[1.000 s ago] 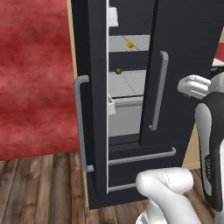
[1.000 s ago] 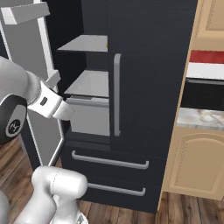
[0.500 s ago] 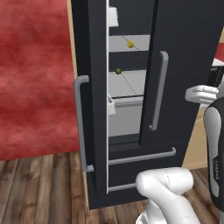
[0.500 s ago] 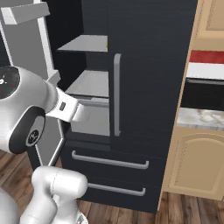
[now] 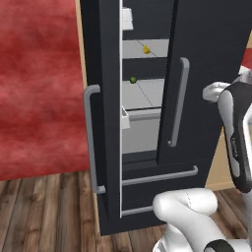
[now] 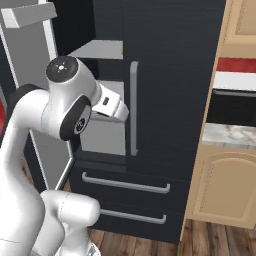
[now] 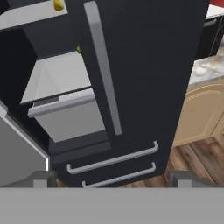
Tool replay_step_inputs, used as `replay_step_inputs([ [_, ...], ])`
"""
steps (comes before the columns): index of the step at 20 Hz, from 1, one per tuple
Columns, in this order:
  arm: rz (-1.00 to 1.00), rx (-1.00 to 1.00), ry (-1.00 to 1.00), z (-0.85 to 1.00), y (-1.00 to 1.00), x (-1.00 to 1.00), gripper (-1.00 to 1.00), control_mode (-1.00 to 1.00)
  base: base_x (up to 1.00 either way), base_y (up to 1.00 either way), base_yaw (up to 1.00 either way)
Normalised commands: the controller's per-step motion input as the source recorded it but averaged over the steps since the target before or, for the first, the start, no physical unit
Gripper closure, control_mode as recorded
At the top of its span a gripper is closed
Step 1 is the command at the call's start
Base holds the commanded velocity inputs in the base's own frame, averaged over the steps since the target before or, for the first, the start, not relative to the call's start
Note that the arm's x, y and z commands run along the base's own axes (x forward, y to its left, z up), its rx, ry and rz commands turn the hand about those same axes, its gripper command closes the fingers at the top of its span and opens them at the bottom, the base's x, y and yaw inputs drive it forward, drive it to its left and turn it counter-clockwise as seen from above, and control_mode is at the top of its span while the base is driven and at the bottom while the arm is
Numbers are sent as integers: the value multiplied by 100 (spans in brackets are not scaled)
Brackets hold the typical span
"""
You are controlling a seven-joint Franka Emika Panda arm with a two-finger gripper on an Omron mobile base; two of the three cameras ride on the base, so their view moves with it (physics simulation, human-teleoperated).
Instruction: Take the lemon wedge from the fridge and place it on the plate with fish on the dining counter.
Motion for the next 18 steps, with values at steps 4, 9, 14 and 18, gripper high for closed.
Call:
replay_step_inputs([
  [4,0,-6,7,-28,0,76,-100,-100,0,0,0],
  [9,2,-3,0,-41,0,54,-100,-100,0,0,0],
  [14,7,-3,0,-46,-4,51,-100,-100,0,0,0],
  [18,3,0,0,-18,-16,54,-100,-100,0,0,0],
])
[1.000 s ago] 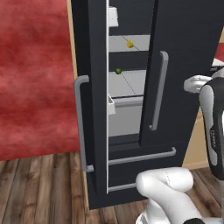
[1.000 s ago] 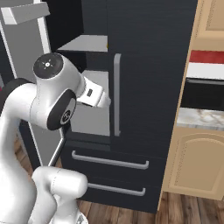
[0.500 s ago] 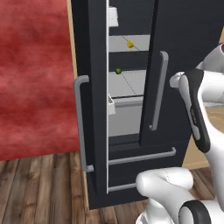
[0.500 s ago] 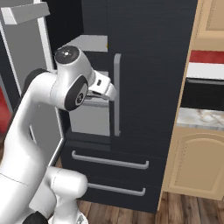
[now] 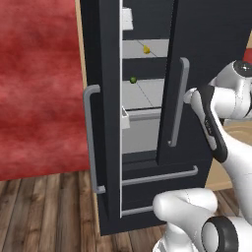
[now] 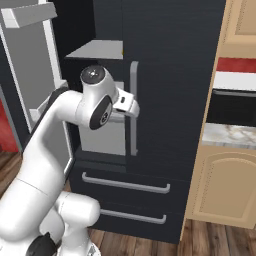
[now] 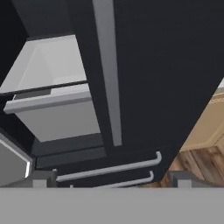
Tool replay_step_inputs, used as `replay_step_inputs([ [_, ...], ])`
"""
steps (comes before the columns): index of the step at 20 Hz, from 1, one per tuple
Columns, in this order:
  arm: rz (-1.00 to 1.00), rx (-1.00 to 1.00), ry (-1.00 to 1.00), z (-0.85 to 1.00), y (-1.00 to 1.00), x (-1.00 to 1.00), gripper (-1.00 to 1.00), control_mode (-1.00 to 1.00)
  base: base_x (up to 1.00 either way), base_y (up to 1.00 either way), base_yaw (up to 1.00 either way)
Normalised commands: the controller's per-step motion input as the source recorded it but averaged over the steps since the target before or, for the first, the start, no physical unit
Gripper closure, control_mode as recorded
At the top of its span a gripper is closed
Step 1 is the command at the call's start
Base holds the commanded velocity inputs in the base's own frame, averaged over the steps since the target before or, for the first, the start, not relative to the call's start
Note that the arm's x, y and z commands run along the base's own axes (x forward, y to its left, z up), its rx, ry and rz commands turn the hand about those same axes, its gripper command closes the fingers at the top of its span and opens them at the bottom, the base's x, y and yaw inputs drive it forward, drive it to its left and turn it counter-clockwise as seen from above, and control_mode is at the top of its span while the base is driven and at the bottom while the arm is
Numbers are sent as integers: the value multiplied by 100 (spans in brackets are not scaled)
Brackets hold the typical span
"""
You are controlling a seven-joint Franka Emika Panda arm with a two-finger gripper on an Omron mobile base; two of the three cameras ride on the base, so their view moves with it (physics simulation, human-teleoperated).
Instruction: Take the lemon wedge from the fridge and place it on the plate with fish on the dining counter.
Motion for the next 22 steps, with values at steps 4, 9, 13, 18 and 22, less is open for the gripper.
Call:
replay_step_inputs([
  [4,0,0,0,-7,-29,54,-100,-100,0,0,0],
  [9,0,0,0,-14,-24,60,-100,-100,0,0,0],
  [13,2,0,0,-32,-1,72,-100,-100,0,0,0],
  [18,2,0,0,-26,0,68,-100,-100,0,0,0],
  [22,3,0,0,-21,0,59,-100,-100,0,0,0],
])
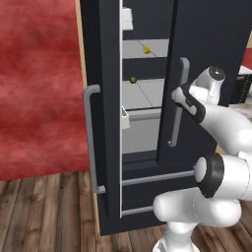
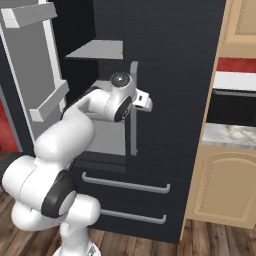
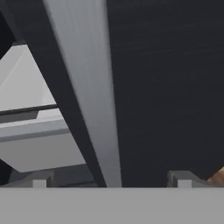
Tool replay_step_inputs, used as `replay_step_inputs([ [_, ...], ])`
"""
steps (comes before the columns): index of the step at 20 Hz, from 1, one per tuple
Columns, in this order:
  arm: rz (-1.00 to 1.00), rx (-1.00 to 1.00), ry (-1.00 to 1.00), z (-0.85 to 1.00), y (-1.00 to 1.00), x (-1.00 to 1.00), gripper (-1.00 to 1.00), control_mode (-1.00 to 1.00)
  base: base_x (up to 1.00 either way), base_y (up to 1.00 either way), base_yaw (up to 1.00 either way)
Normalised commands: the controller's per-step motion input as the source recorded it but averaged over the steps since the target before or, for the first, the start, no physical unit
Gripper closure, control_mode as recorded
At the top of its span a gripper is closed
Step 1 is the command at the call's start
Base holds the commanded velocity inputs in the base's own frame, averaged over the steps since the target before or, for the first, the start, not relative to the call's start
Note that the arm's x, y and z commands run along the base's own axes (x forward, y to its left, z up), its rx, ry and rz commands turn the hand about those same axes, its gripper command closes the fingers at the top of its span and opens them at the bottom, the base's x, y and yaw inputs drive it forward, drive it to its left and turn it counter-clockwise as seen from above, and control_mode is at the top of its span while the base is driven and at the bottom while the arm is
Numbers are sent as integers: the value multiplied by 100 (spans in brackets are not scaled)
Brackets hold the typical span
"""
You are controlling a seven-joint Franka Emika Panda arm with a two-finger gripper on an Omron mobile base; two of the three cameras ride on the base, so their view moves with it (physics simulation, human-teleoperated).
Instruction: Take the lemon wedge from the fridge and place it on the plate with fish on the dining counter.
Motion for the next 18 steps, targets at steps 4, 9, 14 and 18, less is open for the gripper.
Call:
replay_step_inputs([
  [4,3,0,0,-18,0,54,-100,-100,0,0,0],
  [9,3,0,0,-23,0,57,-100,-100,0,0,0],
  [14,4,0,0,-20,0,43,-100,-100,0,0,0],
  [18,3,0,0,-20,0,33,-100,-100,0,0,0],
])
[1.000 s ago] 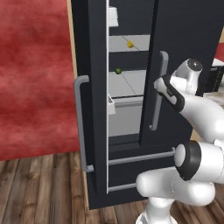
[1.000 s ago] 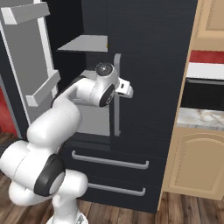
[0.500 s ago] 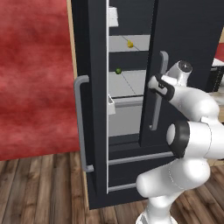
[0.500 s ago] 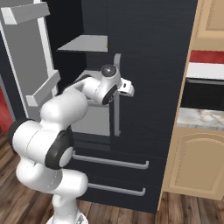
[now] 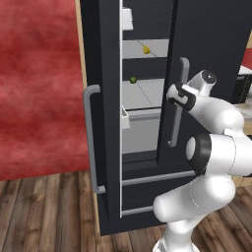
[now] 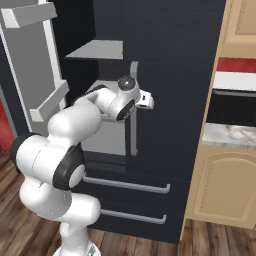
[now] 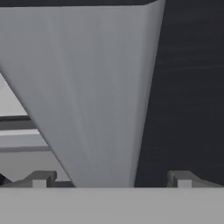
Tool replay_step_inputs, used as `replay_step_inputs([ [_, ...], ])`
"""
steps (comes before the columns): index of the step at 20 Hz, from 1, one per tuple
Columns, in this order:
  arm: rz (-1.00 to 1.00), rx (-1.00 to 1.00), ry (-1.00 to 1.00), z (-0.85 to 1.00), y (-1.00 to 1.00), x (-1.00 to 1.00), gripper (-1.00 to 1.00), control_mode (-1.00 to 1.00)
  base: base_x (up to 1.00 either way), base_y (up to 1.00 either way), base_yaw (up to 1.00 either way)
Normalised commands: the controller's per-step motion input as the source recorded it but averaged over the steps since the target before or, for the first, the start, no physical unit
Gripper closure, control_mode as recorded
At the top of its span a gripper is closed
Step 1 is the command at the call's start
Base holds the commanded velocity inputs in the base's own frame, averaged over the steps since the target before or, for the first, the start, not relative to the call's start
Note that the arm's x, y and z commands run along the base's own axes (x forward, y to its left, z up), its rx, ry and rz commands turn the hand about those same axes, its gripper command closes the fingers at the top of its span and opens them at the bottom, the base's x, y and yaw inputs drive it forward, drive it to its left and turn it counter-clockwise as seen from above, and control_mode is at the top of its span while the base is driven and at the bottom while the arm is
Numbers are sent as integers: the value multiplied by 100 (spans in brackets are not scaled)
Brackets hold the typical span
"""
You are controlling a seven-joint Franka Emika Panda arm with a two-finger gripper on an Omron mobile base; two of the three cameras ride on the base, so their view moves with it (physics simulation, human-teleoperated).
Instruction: Take the lemon wedge from the fridge and place it on the plate with fish on the dining counter.
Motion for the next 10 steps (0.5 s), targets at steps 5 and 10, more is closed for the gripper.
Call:
replay_step_inputs([
  [5,4,0,0,-21,0,30,-100,-100,0,0,0],
  [10,2,0,0,-15,0,26,100,-100,0,0,0],
])
